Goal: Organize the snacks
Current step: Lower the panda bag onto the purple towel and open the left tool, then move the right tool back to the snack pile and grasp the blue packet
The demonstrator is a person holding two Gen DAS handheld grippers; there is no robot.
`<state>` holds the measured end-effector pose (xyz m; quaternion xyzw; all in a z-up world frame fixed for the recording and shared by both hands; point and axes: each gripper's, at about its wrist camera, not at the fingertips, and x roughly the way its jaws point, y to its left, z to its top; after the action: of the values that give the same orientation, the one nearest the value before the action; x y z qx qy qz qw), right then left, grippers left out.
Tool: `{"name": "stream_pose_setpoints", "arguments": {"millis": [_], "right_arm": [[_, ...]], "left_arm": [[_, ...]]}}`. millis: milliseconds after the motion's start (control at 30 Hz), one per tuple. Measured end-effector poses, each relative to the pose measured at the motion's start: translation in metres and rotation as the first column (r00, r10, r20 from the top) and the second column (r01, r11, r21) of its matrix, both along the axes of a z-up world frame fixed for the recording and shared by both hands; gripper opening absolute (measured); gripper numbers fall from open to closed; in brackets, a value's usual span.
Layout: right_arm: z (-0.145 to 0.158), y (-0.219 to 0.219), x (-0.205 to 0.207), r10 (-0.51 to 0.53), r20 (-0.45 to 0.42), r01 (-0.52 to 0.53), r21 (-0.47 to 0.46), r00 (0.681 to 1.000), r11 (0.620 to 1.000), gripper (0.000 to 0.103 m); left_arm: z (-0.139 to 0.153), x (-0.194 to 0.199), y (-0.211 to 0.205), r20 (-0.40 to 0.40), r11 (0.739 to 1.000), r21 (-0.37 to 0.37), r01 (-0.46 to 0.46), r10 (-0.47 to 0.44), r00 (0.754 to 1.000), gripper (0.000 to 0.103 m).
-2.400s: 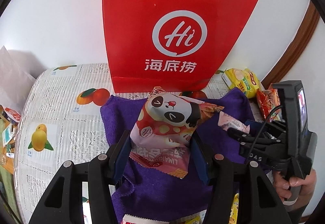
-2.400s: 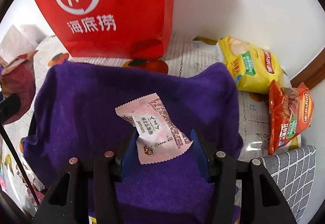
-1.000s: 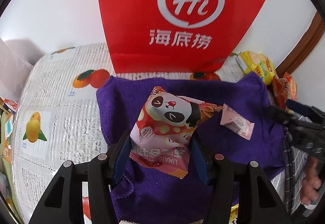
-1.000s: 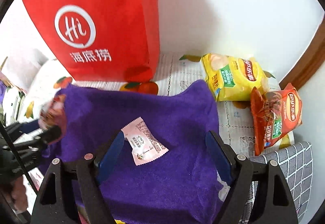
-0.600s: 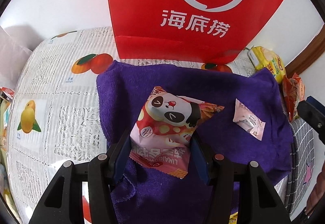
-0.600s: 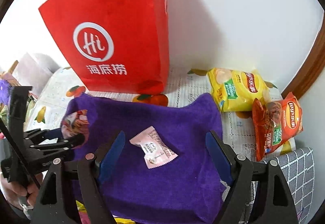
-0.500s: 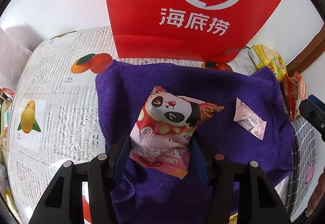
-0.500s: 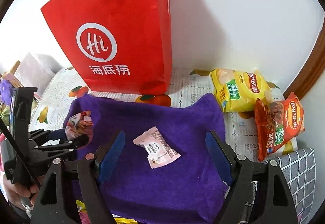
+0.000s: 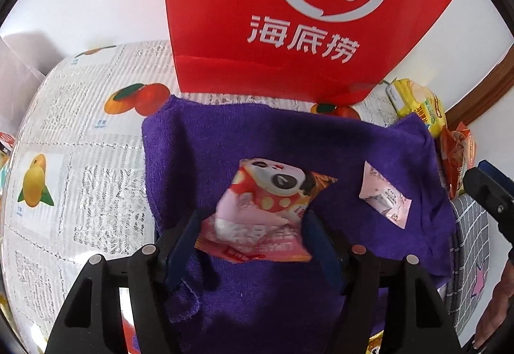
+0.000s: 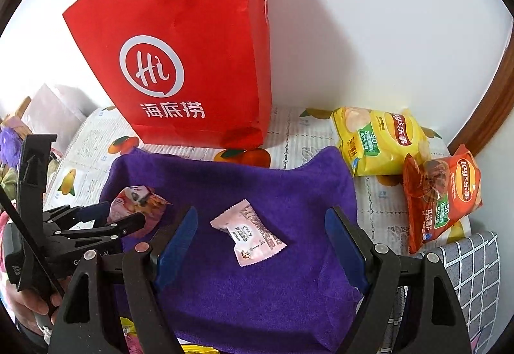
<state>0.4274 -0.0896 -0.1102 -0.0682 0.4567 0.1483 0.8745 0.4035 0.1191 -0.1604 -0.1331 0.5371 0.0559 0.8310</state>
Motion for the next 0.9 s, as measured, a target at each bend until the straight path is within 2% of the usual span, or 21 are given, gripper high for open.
{"name": "stream_pose_setpoints", "arguments": {"millis": [167, 433, 500, 600, 733, 833, 900], "right_arm": [[0.002, 0.003, -0.003, 0.008, 0.008, -0.008, -0.005, 1.0, 1.0, 0.082], [0.01, 0.003, -0.007, -0.006, 0.039, 0.005, 0.013, 0.999, 1.0, 0.082], [0.012, 0.003, -0.009, -0.007, 0.05, 0.006, 0.017, 0.999, 1.0, 0.08], [0.017, 0.005, -0.014, -0.011, 0.073, 0.01, 0.009, 0.997, 1.0, 0.077], [0.025, 0.013, -0.023, 0.02, 0.074, -0.02, -0.005, 0.997, 1.0, 0.066], [0.034, 0.013, -0.036, 0.014, 0.106, -0.014, -0.004, 0.994, 1.0, 0.066], [0.034, 0.01, -0.045, 0.002, 0.094, -0.003, 0.015, 0.996, 1.0, 0.066]], "left_arm": [[0.012, -0.003, 0.002, 0.036, 1.0, 0.009, -0.004, 0.003, 0.999, 0.071], [0.038, -0.015, 0.003, 0.126, 1.0, 0.025, -0.015, 0.011, 0.992, 0.072], [0.043, -0.017, 0.002, 0.138, 0.999, 0.043, -0.005, -0.001, 0.99, 0.072], [0.051, -0.02, 0.001, 0.162, 0.999, 0.029, 0.014, -0.018, 0.987, 0.072], [0.064, -0.028, -0.001, 0.197, 0.999, 0.044, 0.014, -0.023, 0.98, 0.072], [0.071, -0.033, -0.005, 0.212, 0.997, 0.069, 0.029, -0.043, 0.976, 0.072], [0.075, -0.035, -0.007, 0.221, 0.997, 0.071, 0.036, -0.051, 0.974, 0.072]]}}
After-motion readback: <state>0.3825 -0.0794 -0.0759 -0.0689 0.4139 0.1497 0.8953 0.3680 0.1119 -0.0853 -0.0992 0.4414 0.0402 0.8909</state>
